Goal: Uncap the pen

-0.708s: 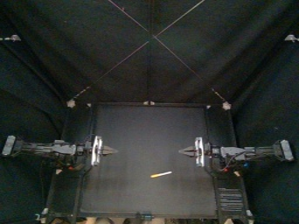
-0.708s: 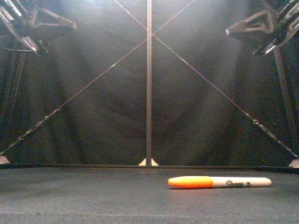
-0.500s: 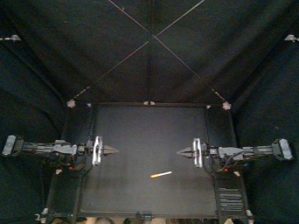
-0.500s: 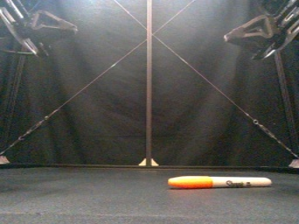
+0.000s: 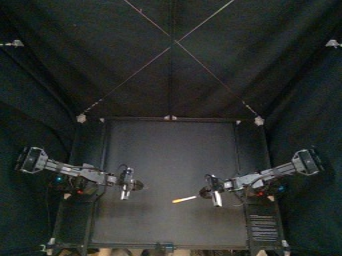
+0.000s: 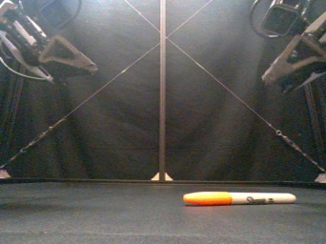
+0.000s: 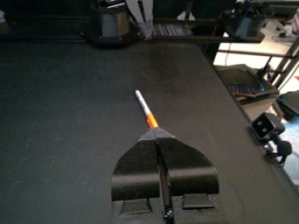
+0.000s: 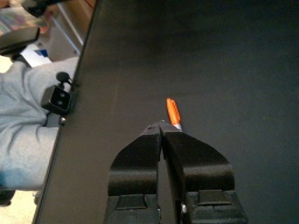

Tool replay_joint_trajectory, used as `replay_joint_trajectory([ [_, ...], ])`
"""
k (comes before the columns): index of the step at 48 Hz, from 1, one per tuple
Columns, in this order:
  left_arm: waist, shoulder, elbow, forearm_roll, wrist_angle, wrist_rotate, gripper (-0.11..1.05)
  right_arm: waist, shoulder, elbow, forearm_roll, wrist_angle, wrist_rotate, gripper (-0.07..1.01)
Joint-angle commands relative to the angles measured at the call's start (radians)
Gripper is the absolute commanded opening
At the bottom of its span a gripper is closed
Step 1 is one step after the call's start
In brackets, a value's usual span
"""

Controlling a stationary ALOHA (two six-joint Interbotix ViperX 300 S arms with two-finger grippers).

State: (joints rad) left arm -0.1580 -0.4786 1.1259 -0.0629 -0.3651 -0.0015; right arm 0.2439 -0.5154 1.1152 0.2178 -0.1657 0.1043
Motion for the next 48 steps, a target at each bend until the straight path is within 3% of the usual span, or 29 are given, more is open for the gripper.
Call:
replay_joint_trajectory([
  [1, -0.002, 0.081, -0.061, -0.002, -0.009, -0.0015, 0.10, 0.003, 0.055, -0.029, 0.018, 0.005, -0.002, 0.06],
  [5, -0.003, 0.135, -0.087, 0.000, -0.009, 0.0046, 0.19, 0.000, 0.101, -0.032, 0.028, 0.009, 0.000, 0.14],
  [17, -0.002, 0.215, -0.110, -0.002, -0.009, 0.0000, 0.47, -0.009, 0.247, -0.078, 0.046, 0.015, 0.000, 0.56],
  [23, -0.002, 0.222, -0.115, -0.003, -0.009, -0.0015, 0.61, -0.014, 0.321, -0.117, 0.037, 0.054, -0.002, 0.72],
  [35, -0.002, 0.222, -0.121, -0.003, -0.009, -0.0015, 0.83, -0.044, 0.425, -0.173, -0.028, 0.124, -0.003, 0.74],
  [48, -0.002, 0.222, -0.121, -0.002, -0.009, -0.0015, 0.85, -0.089, 0.483, -0.196, -0.064, 0.138, -0.003, 0.74],
])
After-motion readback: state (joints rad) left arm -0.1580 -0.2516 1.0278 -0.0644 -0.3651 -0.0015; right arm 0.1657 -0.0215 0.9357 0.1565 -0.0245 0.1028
